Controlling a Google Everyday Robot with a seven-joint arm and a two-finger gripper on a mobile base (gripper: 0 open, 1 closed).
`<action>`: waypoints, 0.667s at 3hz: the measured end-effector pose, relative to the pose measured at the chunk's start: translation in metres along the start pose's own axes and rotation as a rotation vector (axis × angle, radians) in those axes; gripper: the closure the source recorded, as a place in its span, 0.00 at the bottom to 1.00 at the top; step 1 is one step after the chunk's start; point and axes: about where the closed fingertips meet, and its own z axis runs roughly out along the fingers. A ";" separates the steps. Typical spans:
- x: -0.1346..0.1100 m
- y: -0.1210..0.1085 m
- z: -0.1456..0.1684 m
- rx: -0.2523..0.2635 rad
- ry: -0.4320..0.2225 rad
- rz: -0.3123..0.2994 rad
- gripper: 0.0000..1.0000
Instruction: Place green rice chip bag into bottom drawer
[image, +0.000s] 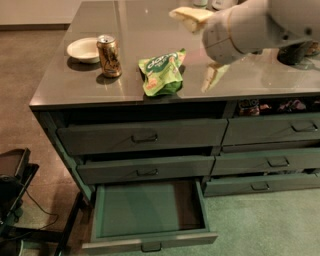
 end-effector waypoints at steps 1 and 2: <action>0.011 -0.007 0.036 -0.011 0.008 -0.164 0.00; 0.025 -0.006 0.066 -0.030 0.039 -0.284 0.00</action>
Offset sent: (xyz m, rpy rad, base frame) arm 0.0976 0.0189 -0.0525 -0.3440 -0.2091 0.1779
